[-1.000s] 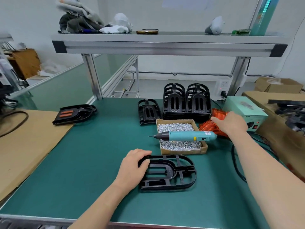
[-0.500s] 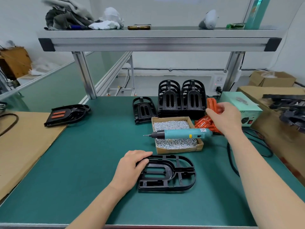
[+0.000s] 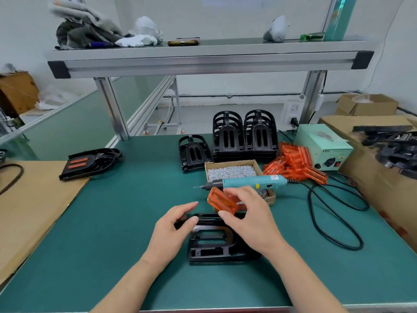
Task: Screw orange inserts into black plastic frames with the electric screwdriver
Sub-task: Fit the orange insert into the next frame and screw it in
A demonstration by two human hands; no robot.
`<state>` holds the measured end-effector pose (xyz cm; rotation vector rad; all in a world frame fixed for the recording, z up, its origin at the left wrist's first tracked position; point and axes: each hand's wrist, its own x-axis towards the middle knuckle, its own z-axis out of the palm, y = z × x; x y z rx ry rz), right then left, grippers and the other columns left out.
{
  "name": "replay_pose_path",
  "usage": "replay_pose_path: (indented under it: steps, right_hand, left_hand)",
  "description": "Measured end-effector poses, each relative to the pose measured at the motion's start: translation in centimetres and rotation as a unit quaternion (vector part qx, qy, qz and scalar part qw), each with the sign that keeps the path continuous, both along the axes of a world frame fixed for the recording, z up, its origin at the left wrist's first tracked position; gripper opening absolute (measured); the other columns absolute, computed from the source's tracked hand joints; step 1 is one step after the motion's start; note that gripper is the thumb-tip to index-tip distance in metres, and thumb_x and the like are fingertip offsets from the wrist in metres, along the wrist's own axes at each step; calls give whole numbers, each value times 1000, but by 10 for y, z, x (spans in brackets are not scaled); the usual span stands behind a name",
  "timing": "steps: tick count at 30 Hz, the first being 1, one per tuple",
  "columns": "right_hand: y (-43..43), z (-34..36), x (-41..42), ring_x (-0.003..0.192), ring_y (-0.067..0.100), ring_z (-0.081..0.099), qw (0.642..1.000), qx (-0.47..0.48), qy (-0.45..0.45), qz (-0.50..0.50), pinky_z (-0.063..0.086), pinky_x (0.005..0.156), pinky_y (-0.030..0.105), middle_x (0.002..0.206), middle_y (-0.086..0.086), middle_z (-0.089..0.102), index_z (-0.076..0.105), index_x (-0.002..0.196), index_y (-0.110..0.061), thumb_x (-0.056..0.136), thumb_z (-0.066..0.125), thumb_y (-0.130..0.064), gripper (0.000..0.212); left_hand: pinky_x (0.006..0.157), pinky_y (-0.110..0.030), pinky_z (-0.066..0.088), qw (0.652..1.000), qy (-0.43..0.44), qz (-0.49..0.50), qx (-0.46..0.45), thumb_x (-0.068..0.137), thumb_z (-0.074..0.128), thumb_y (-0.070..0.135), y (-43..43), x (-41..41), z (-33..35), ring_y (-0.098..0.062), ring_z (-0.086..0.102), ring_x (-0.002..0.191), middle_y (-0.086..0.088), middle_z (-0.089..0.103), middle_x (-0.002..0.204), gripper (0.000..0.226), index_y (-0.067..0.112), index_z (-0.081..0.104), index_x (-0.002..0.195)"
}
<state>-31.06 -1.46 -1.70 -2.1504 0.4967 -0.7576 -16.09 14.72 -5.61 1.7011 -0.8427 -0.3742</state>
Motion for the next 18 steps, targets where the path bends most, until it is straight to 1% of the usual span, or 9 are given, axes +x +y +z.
replay_pose_path:
  steps: [3, 4, 7, 9, 12, 14, 15, 18]
  right_hand:
    - [10, 0, 0, 100, 2, 60, 999, 32, 1, -2, 42, 86, 10, 107, -18, 60, 64, 111, -32, 76, 84, -24, 41]
    - [12, 0, 0, 98, 3, 60, 999, 35, 6, -1, 44, 85, 12, 105, -19, 60, 63, 108, -32, 76, 84, -25, 39]
    - [17, 1, -2, 97, 4, 60, 999, 34, 28, 13, 48, 87, 20, 103, -16, 61, 66, 105, -30, 76, 82, -29, 34]
    - [18, 0, -5, 98, 3, 59, 999, 27, 42, 21, 47, 88, 21, 103, -16, 60, 68, 106, -28, 77, 82, -30, 33]
    - [20, -3, -10, 99, 2, 57, 998, 11, 60, 30, 44, 88, 16, 103, -16, 58, 69, 108, -28, 79, 80, -31, 31]
    - [19, -4, -11, 101, 2, 56, 997, 12, 64, 31, 42, 88, 13, 104, -16, 57, 70, 110, -27, 80, 79, -30, 31]
    - [20, -4, -11, 101, 2, 56, 997, 13, 65, 30, 41, 88, 12, 105, -16, 57, 70, 110, -28, 80, 79, -29, 32]
    - [20, -4, -11, 104, 1, 57, 997, 20, 64, 29, 40, 89, 9, 107, -18, 59, 70, 113, -28, 81, 79, -28, 34]
  left_hand:
    - [104, -27, 46, 999, 28, -19, -15, 92, 68, 8, 1, 0, 3, -4, 60, 119, 13, 69, 121, 37, 29, 68, 123]
    - [104, -30, 46, 999, 29, -28, -18, 92, 69, 9, 1, 0, 4, -6, 60, 119, 11, 69, 122, 39, 30, 67, 124]
    - [107, -42, 45, 998, 32, -56, -21, 89, 70, 18, 2, 0, 3, -17, 61, 119, 5, 69, 124, 45, 33, 64, 130]
    - [107, -49, 44, 997, 32, -71, -19, 85, 69, 24, 2, 0, 2, -20, 62, 117, 2, 68, 124, 50, 37, 61, 133]
    - [105, -51, 44, 996, 5, -81, -19, 82, 69, 34, 2, -2, 3, -21, 60, 119, 6, 67, 123, 54, 42, 59, 134]
    - [100, -53, 48, 997, -11, -77, -21, 80, 71, 36, 2, -3, 4, -20, 60, 118, 13, 67, 121, 50, 45, 62, 128]
    - [98, -52, 49, 997, -20, -71, -20, 80, 73, 33, 2, -4, 4, -18, 60, 116, 16, 67, 120, 48, 47, 64, 125]
    - [101, -38, 47, 997, -50, -48, -23, 82, 81, 20, 2, -6, 5, -13, 58, 114, 20, 68, 114, 45, 46, 69, 117]
